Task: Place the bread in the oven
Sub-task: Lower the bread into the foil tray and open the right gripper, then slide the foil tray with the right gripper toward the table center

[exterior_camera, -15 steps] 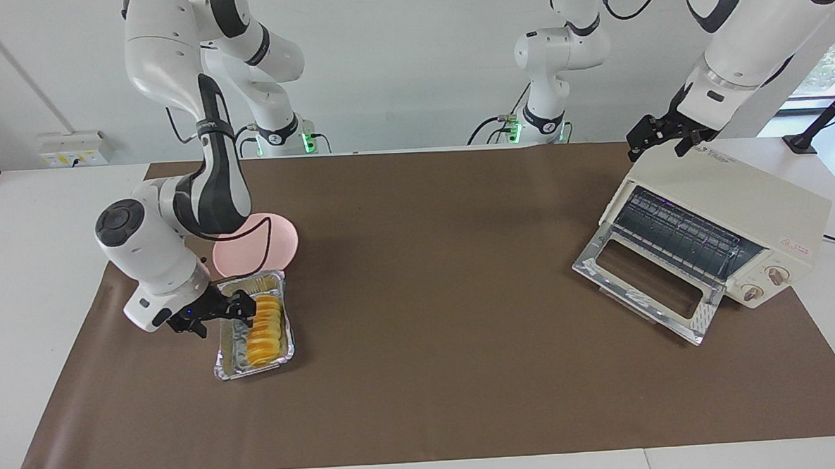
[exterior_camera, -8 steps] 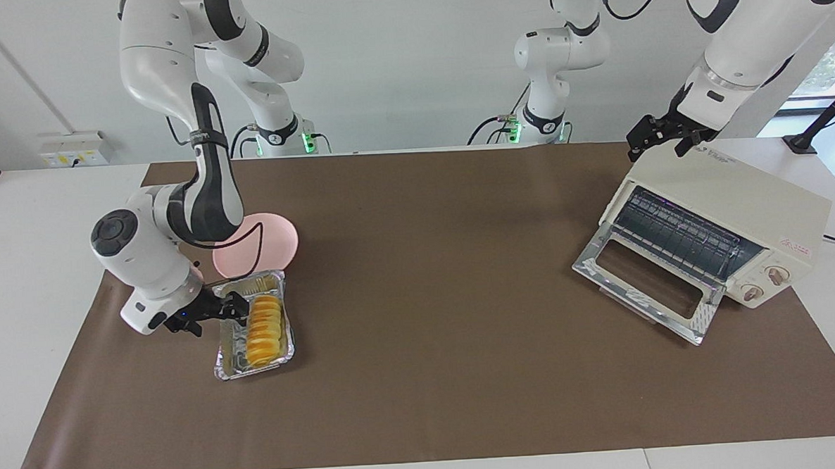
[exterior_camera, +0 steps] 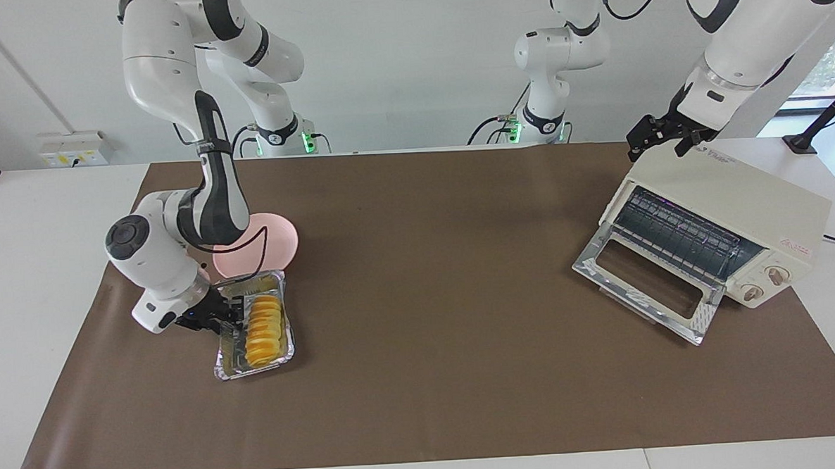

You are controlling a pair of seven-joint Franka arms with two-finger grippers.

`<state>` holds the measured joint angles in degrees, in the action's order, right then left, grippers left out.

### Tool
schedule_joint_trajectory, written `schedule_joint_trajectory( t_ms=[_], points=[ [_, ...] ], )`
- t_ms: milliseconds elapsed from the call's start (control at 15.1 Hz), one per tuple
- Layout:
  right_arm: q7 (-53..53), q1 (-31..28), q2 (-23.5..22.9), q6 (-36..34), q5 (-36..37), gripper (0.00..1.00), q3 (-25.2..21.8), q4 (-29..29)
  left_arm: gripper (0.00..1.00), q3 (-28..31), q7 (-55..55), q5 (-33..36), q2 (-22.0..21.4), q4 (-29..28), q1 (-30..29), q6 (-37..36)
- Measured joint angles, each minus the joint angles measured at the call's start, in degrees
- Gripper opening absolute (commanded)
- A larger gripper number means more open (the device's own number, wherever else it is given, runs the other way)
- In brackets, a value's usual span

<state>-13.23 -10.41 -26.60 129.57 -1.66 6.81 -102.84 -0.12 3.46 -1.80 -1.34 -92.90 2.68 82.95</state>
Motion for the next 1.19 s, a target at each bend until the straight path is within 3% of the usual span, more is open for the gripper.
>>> schedule_joint_trajectory(
  t_ms=[463,926,1190],
  points=[
    [-0.02,1.26,1.40,-0.01,-0.07,0.00,0.59,0.51,1.00,0.00,0.00,0.00,0.00,0.00,0.00,0.00],
    [16.93,14.66,2.37,-3.91,-0.28,0.00,1.01,6.23,1.00,0.00,0.00,0.00,0.00,0.00,0.00,0.00],
    [25.84,21.64,1.89,-0.41,-0.74,0.00,1.06,6.22,1.00,0.00,0.00,0.00,0.00,0.00,0.00,0.00]
  ],
)
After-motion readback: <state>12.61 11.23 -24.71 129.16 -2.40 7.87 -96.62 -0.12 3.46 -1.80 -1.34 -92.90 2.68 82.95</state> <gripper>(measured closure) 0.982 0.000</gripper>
